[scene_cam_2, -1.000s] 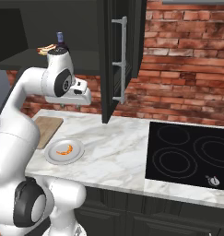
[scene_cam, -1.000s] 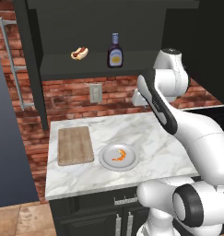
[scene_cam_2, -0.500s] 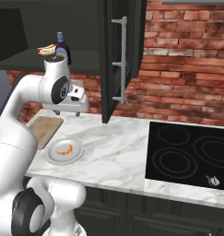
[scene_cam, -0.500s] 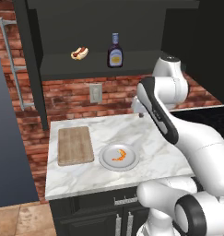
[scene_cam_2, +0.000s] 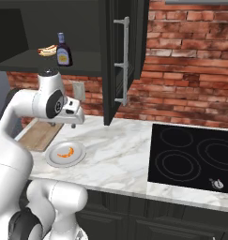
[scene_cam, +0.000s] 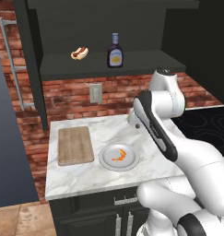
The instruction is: Pick the shrimp from the plate and place it on the cutting board. Then pick the condiment bottle from the cabinet and place it next to the cutting board.
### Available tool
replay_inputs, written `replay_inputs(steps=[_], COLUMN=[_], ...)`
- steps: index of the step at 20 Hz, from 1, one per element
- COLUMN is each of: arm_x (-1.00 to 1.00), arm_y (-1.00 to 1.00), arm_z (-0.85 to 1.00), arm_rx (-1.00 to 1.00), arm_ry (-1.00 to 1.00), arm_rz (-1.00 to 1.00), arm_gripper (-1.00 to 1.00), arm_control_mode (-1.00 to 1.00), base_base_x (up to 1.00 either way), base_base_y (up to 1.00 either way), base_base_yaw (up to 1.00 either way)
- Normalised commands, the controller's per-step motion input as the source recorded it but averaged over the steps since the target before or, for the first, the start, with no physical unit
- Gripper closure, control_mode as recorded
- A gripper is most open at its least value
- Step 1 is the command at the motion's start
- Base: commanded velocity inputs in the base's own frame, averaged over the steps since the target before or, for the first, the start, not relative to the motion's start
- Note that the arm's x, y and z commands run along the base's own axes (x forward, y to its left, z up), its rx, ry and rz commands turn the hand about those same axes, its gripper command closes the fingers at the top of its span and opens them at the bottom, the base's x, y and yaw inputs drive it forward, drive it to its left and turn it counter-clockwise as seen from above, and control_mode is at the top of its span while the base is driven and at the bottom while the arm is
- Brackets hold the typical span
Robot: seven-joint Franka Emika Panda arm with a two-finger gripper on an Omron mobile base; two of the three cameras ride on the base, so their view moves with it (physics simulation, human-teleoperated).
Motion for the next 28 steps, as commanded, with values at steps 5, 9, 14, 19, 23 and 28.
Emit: replay_inputs(steps=[5, 9, 14, 19, 23, 28], arm_x=[-0.11, -0.04, 0.00, 0.00, 0.01, 0.06], arm_y=[0.22, 0.16, 0.16, 0.14, 0.12, 0.08], arm_z=[-0.35, -0.32, -0.35, -0.32, -0.28, -0.22], arm_rx=[0.00, 0.00, 0.00, 0.01, 0.02, 0.02], arm_ry=[-0.01, -0.01, 0.00, -0.02, -0.04, -0.04], arm_rz=[0.00, 0.00, 0.00, 0.00, 0.00, 0.00], arm_gripper=[-1.00, -1.00, -1.00, -1.00, -1.00, -1.00], arm_control_mode=[-1.00, -1.00, -1.00, -1.00, -1.00, -1.00], base_base_x=[0.00, 0.00, 0.00, 0.00, 0.00, 0.00], base_base_y=[0.00, 0.00, 0.00, 0.00, 0.00, 0.00], base_base_yaw=[0.00, 0.00, 0.00, 0.00, 0.00, 0.00])
